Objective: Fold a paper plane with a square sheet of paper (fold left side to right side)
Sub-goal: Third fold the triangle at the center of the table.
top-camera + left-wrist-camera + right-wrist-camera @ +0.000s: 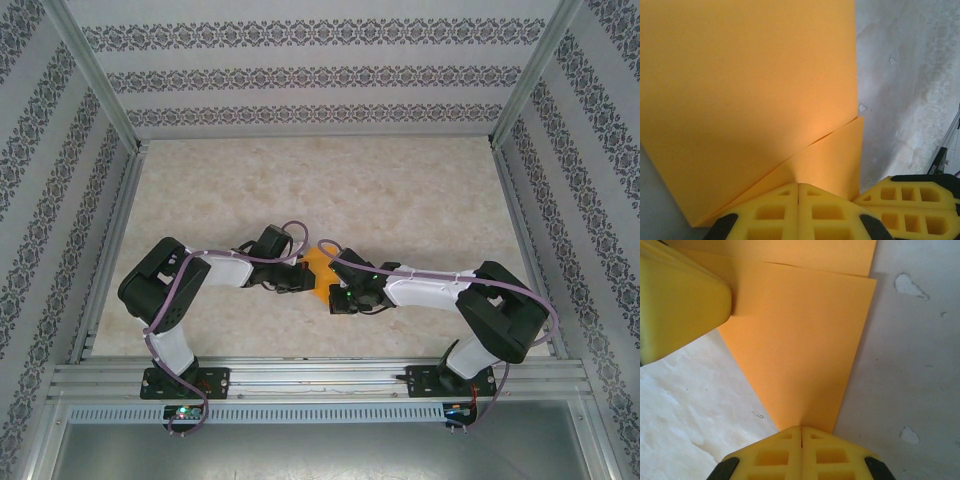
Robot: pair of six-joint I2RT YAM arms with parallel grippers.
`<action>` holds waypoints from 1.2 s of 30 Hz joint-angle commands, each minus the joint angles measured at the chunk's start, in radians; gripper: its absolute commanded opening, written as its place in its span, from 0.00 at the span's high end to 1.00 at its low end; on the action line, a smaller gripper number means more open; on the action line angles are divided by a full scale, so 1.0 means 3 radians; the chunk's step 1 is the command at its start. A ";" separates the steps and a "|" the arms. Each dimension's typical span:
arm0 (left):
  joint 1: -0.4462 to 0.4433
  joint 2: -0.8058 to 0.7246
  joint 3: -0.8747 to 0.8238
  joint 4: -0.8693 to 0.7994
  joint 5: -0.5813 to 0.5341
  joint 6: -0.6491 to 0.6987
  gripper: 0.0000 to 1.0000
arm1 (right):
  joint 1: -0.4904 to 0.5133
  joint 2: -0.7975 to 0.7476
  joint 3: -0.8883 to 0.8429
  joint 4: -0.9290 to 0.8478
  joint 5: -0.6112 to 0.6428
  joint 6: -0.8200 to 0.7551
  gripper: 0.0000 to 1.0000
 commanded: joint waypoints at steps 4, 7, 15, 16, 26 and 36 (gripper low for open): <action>-0.0025 0.0074 0.0047 -0.0270 -0.0191 0.0139 1.00 | 0.0008 0.0124 -0.0139 -0.0537 0.0330 -0.0016 1.00; -0.0023 0.0062 0.0037 -0.0301 -0.0180 0.0168 1.00 | 0.0008 0.0131 -0.0101 -0.0532 0.0306 -0.0026 1.00; -0.0023 0.0052 0.0013 -0.0341 -0.0210 0.0170 1.00 | -0.0028 0.0033 -0.0037 -0.0545 0.0294 -0.0027 1.00; -0.0023 0.0046 0.0005 -0.0333 -0.0216 0.0164 1.00 | -0.0037 -0.0015 -0.0037 -0.0528 0.0299 -0.0024 1.00; -0.0023 0.0041 -0.0014 -0.0336 -0.0237 0.0159 1.00 | -0.0271 -0.0710 -0.0110 -0.0272 0.0062 -0.0055 0.72; -0.0023 0.0033 -0.0026 -0.0317 -0.0232 0.0145 1.00 | -0.0381 -0.1202 -0.0333 -0.0117 -0.0151 0.0179 0.83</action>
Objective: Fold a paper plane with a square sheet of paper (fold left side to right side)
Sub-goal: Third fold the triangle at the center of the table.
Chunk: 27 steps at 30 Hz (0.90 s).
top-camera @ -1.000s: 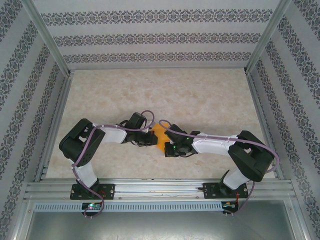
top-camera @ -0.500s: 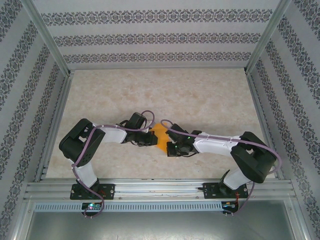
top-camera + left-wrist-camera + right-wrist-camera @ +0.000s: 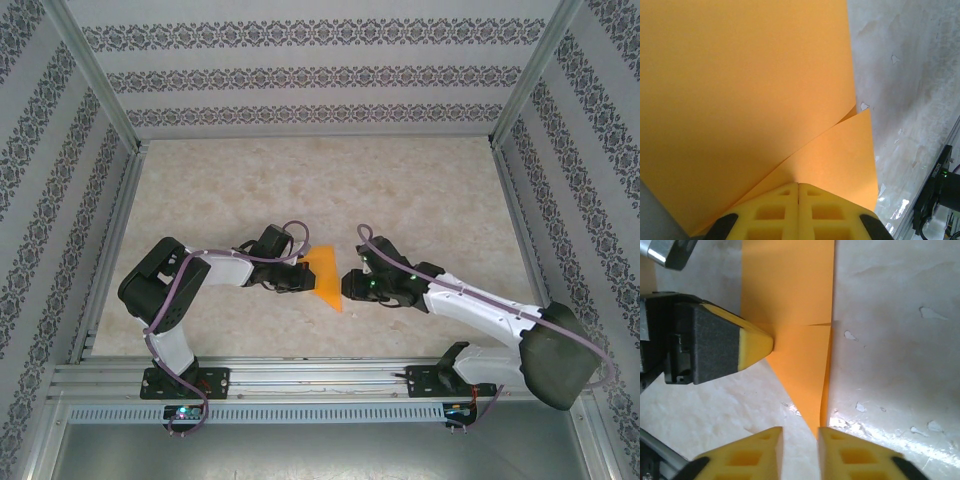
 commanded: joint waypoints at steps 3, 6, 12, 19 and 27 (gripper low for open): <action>-0.0023 0.0025 -0.0049 -0.0252 -0.0215 0.0067 1.00 | 0.0028 -0.0050 -0.0203 0.0246 -0.0159 0.0360 0.92; -0.0024 0.0025 -0.0044 -0.0249 -0.0217 0.0057 1.00 | 0.0104 0.0018 -0.0250 0.0394 -0.0145 0.0520 1.00; -0.0023 0.0032 -0.0047 -0.0234 -0.0195 0.0023 1.00 | 0.0196 0.0300 -0.0294 0.0793 -0.0169 0.0759 1.00; -0.0023 0.0047 -0.0032 -0.0263 -0.0187 0.0042 1.00 | 0.0245 0.0701 -0.0108 0.0840 -0.0157 0.0739 1.00; -0.0024 0.0063 -0.0025 -0.0274 -0.0184 0.0045 1.00 | 0.0301 0.1046 0.0116 0.0926 -0.0204 0.0699 1.00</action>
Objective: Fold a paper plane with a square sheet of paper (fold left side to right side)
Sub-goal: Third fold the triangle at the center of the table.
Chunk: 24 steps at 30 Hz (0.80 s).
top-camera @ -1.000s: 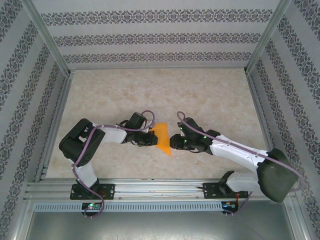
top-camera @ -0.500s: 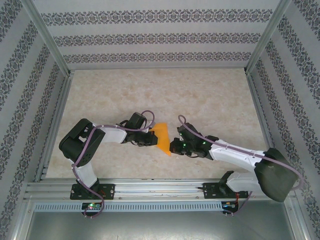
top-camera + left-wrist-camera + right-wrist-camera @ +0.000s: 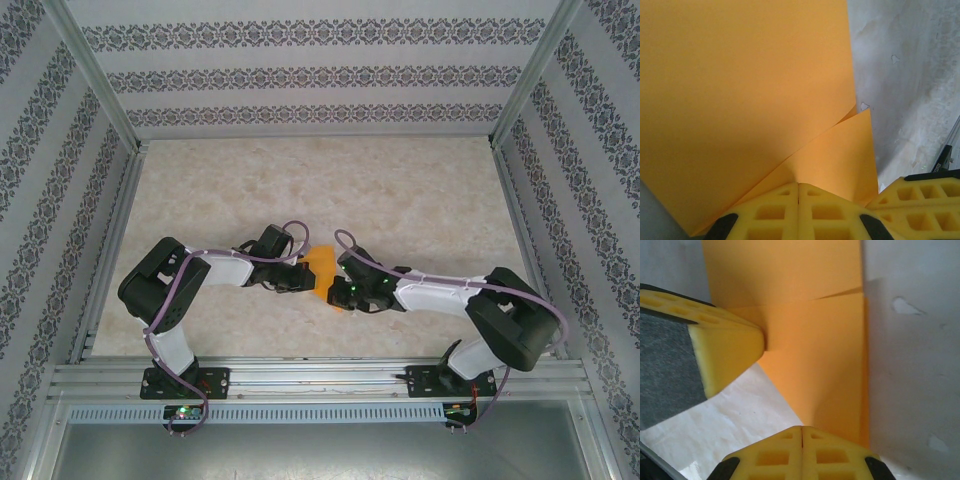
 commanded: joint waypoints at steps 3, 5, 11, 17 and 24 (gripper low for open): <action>-0.0024 0.0063 -0.0019 -0.0277 -0.0184 0.0044 1.00 | 0.0038 0.0185 0.0196 0.0098 -0.0042 -0.0010 1.00; -0.0023 0.0068 -0.0016 -0.0277 -0.0177 0.0049 1.00 | 0.0035 0.0246 0.0231 0.0106 -0.0042 -0.0022 1.00; -0.0023 0.0068 -0.0011 -0.0297 -0.0169 0.0061 1.00 | 0.0041 0.0399 0.0339 0.0119 -0.0083 -0.0058 1.00; -0.0023 0.0079 -0.0007 -0.0284 -0.0162 0.0057 1.00 | 0.0041 0.0481 0.0386 0.0139 -0.0103 -0.0066 1.00; -0.0023 0.0092 0.0005 -0.0312 -0.0169 0.0060 1.00 | 0.0050 0.0591 0.0399 0.0137 -0.0144 -0.0058 1.00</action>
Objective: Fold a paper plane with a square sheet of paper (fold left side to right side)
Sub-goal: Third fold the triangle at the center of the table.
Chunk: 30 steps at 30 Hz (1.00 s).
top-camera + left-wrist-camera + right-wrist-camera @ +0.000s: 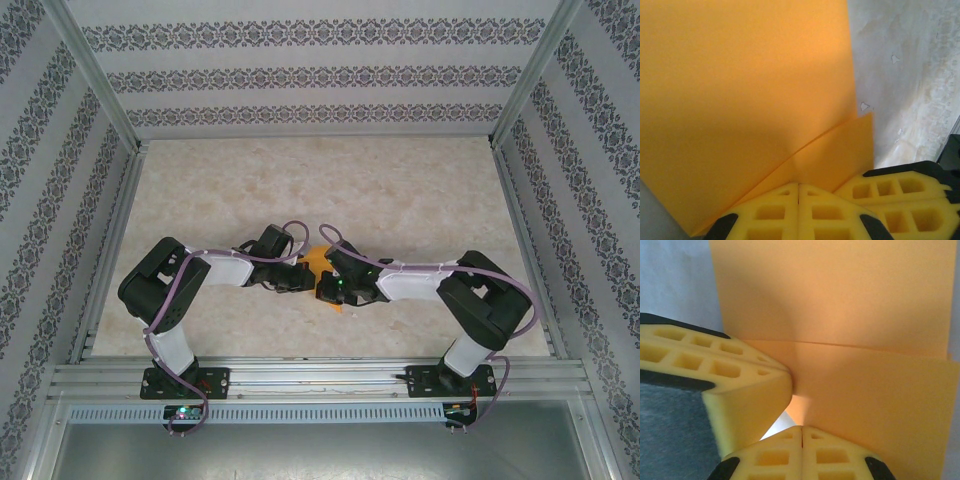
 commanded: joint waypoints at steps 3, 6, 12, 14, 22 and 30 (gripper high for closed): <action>-0.0023 0.0103 0.0020 -0.0355 -0.0190 0.0075 1.00 | 0.0047 0.0084 0.0040 -0.0030 -0.0031 -0.0006 1.00; -0.0024 0.0102 0.0035 -0.0410 -0.0228 0.0098 1.00 | 0.0046 0.0073 -0.0015 -0.0084 0.0028 0.0036 1.00; -0.0023 0.0119 0.0075 -0.0521 -0.0295 0.0164 1.00 | 0.0046 -0.0010 -0.0092 -0.0248 0.0073 0.0083 1.00; -0.0023 0.0124 0.0085 -0.0539 -0.0308 0.0181 1.00 | 0.0046 -0.0047 -0.0116 -0.0295 0.0083 0.0087 1.00; -0.0023 0.0172 0.0111 -0.0536 -0.0318 0.0203 1.00 | 0.0045 -0.0202 -0.0224 -0.0478 0.0107 0.0077 1.00; -0.0023 0.0177 0.0127 -0.0558 -0.0318 0.0213 1.00 | 0.0046 -0.0365 -0.0371 -0.0630 0.0157 0.0073 1.00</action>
